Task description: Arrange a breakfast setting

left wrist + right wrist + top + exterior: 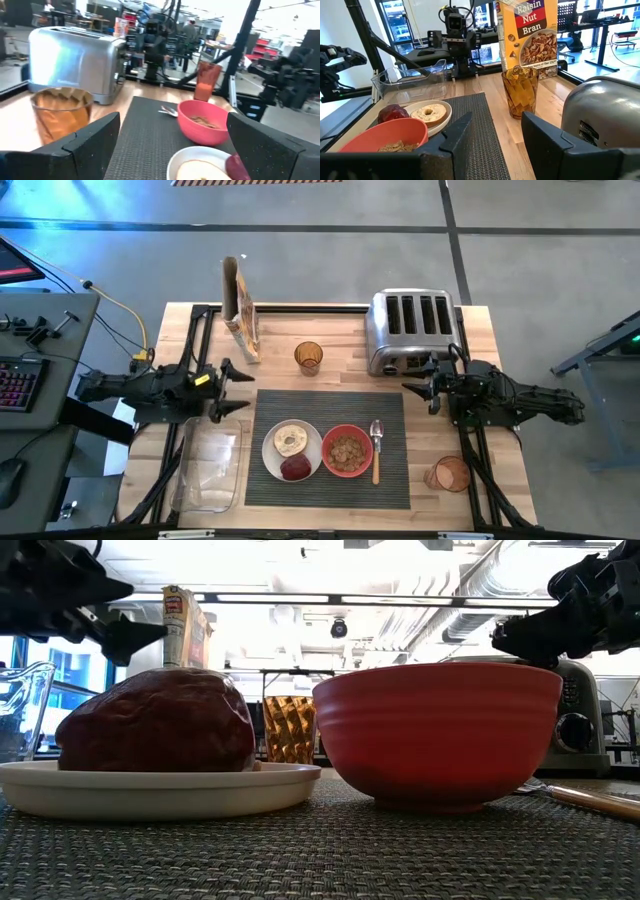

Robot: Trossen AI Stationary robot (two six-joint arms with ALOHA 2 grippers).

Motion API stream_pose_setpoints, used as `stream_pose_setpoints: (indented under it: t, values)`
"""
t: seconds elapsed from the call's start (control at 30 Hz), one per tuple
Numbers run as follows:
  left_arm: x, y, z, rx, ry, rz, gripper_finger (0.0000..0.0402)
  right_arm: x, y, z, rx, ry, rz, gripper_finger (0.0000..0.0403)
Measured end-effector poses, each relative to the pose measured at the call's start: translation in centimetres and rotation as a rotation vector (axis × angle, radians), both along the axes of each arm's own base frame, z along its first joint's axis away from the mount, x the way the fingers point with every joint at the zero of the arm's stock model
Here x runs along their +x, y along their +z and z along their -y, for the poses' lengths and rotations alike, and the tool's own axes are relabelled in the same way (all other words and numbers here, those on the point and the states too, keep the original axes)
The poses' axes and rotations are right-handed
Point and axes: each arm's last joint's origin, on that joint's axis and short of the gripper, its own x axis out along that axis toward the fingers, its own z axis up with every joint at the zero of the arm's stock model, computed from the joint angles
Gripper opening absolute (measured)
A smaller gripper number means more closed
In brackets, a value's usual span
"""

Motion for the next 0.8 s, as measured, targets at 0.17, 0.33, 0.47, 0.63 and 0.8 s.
stream_pose_setpoints:
  t: [0.17, 0.33, 0.47, 0.63, 0.8]
  values:
    - [0.01, 0.00, -0.24, 0.083, 0.027, 0.001, 0.0356, 0.00, 0.00, 0.00, 0.000, 0.000, 0.000, 0.0154]
    - [0.01, 0.00, -0.28, 0.197, 0.033, 0.002, 0.0356, 0.00, 0.00, 0.00, 0.000, 0.000, 0.000, 0.0154]
    - [0.01, 0.01, -0.28, 0.265, 0.034, 0.003, 0.0356, 0.00, 0.00, 0.00, 0.000, 0.000, 0.000, 0.0154]
    - [0.00, 0.01, -0.28, 0.268, 0.034, 0.004, 0.0356, 0.00, 0.00, 0.00, 0.000, 0.000, 0.000, 0.0154]
    - [0.00, 0.02, -0.28, 0.263, 0.034, 0.005, 0.0356, 0.00, 0.00, 0.00, 0.000, 0.000, 0.000, 0.0154]
